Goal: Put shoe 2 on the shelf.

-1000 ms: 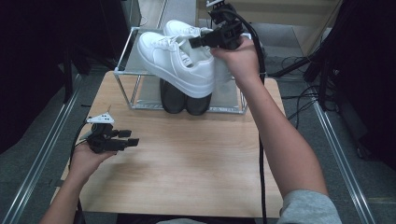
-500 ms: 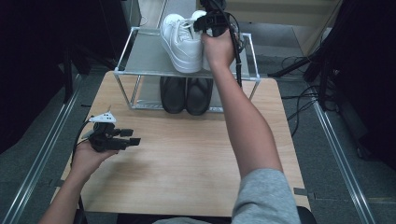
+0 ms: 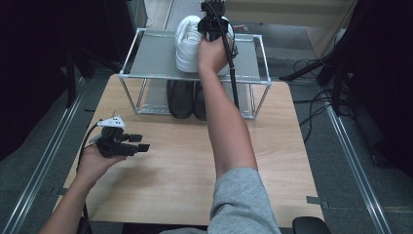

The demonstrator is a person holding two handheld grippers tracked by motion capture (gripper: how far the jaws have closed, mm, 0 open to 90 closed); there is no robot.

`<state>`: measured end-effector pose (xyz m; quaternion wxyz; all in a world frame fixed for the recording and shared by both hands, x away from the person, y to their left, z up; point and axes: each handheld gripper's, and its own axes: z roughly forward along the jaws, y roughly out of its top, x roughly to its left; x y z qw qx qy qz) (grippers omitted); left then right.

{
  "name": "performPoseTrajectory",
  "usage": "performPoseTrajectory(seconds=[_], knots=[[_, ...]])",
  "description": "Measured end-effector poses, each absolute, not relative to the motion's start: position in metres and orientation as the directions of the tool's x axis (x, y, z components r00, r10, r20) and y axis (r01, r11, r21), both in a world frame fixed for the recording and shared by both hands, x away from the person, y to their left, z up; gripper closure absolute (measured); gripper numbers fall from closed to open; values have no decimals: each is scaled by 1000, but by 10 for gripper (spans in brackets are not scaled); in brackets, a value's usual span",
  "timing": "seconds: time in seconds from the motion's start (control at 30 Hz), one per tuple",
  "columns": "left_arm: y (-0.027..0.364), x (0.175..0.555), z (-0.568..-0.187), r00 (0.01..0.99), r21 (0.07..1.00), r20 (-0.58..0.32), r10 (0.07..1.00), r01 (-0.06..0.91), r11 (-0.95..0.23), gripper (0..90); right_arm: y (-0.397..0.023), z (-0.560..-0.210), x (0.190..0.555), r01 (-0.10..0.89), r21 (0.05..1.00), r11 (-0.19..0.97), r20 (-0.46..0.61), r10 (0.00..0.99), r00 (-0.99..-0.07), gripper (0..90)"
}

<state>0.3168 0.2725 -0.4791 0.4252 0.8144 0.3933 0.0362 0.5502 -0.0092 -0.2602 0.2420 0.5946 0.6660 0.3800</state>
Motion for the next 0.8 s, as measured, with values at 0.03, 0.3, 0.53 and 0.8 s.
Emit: performPoseTrajectory(seconds=[0.03, 0.3, 0.53, 0.8], knots=[[271, 317, -480, 690, 721, -278, 668, 609, -330, 400, -7, -262, 551, 603, 798, 6, 120, 978, -169, 762], [264, 318, -482, 705, 708, -271, 655, 607, -361, 397, 3, -277, 551, 617, 787, -8, 114, 985, -133, 749], [262, 319, -482, 715, 703, -263, 648, 602, -378, 397, 6, -278, 549, 623, 782, 15, 108, 981, -159, 681], [260, 319, -482, 717, 701, -264, 645, 602, -382, 397, 8, -279, 548, 631, 775, 34, 93, 982, -167, 623]])
